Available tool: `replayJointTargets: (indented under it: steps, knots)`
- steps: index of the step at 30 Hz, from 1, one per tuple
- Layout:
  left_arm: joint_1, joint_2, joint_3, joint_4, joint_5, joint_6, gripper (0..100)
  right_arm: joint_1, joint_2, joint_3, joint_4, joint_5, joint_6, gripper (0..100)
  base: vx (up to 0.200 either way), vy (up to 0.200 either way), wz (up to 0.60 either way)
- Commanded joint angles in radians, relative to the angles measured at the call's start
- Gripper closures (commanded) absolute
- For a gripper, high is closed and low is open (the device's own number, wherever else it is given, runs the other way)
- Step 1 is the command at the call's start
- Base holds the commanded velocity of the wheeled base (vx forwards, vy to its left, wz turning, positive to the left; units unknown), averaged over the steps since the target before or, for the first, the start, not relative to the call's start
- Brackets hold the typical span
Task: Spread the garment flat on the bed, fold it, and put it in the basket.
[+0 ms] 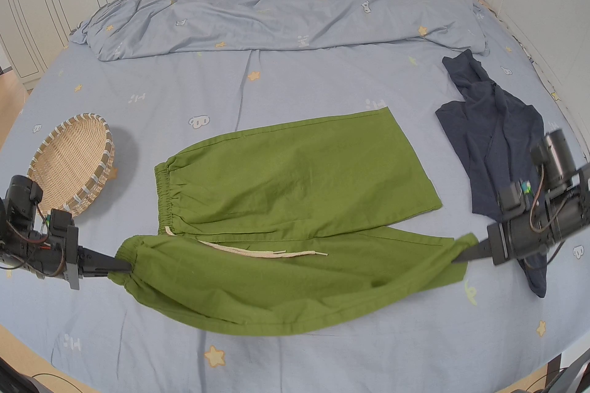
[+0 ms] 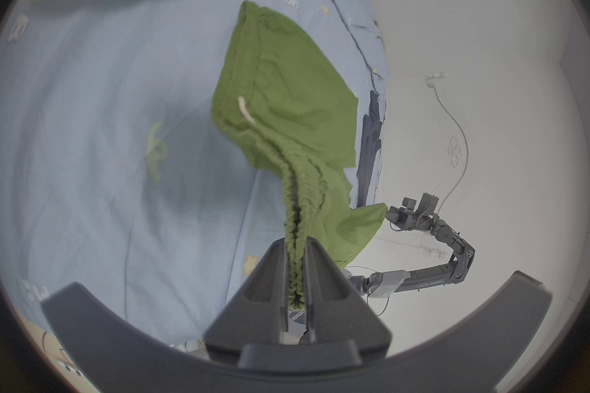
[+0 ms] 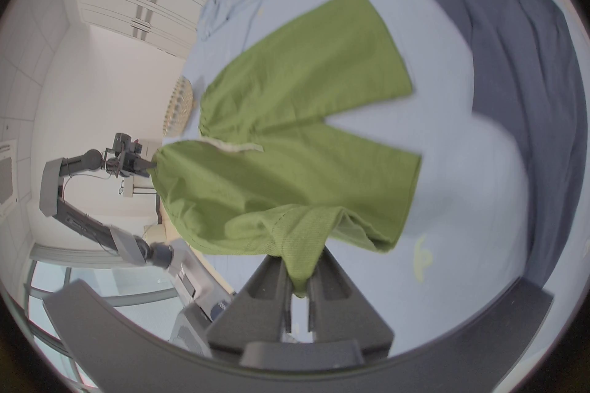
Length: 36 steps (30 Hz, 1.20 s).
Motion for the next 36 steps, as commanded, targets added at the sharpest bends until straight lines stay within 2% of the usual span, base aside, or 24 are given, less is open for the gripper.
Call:
replayJointTargets:
  steps: [1,3,6,7,8,9,13,19,36]
  knots:
    - [-0.029,0.083,-0.308,0.108,-0.002,-0.095,100,0.011,0.178,-0.53,0.221,-0.071,0.009,100,0.0,0.0,0.0]
    - [-0.028,0.136,-0.374,0.115,-0.002,-0.102,100,0.011,0.236,-0.65,0.243,-0.096,0.012,100,0.0,0.0,0.0]
    - [-0.026,0.169,-0.414,0.119,0.0,-0.111,100,0.011,0.273,-0.72,0.258,-0.117,0.017,100,0.0,0.0,0.0]
    - [-0.026,0.218,-0.461,0.111,0.0,-0.117,100,0.011,0.322,-0.823,0.276,-0.145,0.024,100,0.0,0.0,0.0]
    - [-0.026,0.223,-0.466,0.111,0.0,-0.117,100,0.011,0.326,-0.831,0.278,-0.146,0.026,100,0.0,0.0,0.0]
    - [-0.031,0.281,-0.533,0.124,0.0,-0.12,100,0.011,0.366,-0.91,0.295,-0.165,0.029,100,0.0,0.0,0.0]
    - [-0.052,0.35,-0.613,0.115,0.0,-0.152,100,0.006,0.463,-1.099,0.345,-0.205,0.034,100,0.0,0.0,0.0]
    - [-0.054,0.39,-0.723,0.124,0.0,-0.158,100,-0.004,0.56,-1.114,0.424,-0.217,0.041,100,0.0,0.0,0.0]
    - [-0.054,0.402,-0.746,0.113,0.0,-0.145,100,-0.015,0.59,-1.114,0.367,-0.223,0.043,100,0.0,0.0,0.0]
